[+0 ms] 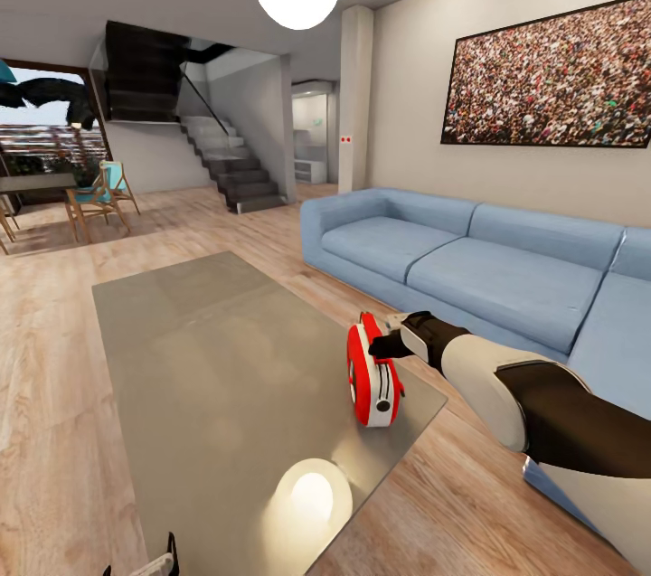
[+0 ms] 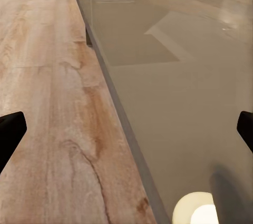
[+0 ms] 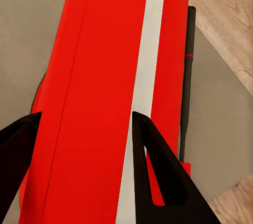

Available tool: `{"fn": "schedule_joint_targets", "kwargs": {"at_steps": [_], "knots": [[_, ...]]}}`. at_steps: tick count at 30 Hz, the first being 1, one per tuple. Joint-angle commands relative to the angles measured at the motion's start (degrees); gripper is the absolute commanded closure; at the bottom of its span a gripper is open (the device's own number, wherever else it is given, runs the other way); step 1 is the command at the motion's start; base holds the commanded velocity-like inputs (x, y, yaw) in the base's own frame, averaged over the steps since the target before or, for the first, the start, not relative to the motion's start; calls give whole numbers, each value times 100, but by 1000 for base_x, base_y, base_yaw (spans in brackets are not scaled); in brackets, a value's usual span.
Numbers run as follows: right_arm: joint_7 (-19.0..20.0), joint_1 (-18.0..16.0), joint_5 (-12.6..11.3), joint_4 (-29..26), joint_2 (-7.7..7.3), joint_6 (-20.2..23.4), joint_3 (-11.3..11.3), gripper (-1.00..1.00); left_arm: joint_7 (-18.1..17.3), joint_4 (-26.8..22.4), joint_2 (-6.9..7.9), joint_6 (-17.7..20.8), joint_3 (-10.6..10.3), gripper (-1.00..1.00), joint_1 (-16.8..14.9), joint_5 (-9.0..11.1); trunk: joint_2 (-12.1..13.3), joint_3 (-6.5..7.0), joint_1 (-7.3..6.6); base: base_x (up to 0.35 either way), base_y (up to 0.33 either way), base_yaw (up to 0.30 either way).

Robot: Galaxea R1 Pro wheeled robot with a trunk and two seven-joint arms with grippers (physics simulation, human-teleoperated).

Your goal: Turn on the radio receiver that's on the table in the living room.

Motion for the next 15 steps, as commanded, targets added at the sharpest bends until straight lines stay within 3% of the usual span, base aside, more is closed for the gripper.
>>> {"fn": "schedule_joint_targets", "kwargs": {"at_steps": [1, 11, 15], "knots": [[0, 1, -9, -3, 0, 1, -26, 100, 0, 4, 0, 3069, 10, -100, 0, 34, 0, 0, 0, 0, 0, 0], [0, 2, -8, 0, 0, 1, -26, 100, 0, 4, 42, 3075, 4, -100, 0, 10, 0, 0, 0, 0, 0, 0], [0, 1, -2, 2, 0, 1, -26, 100, -4, 4, 42, 3077, 4, -100, 0, 6, 160, 72, -88, 0, 0, 0]]}}
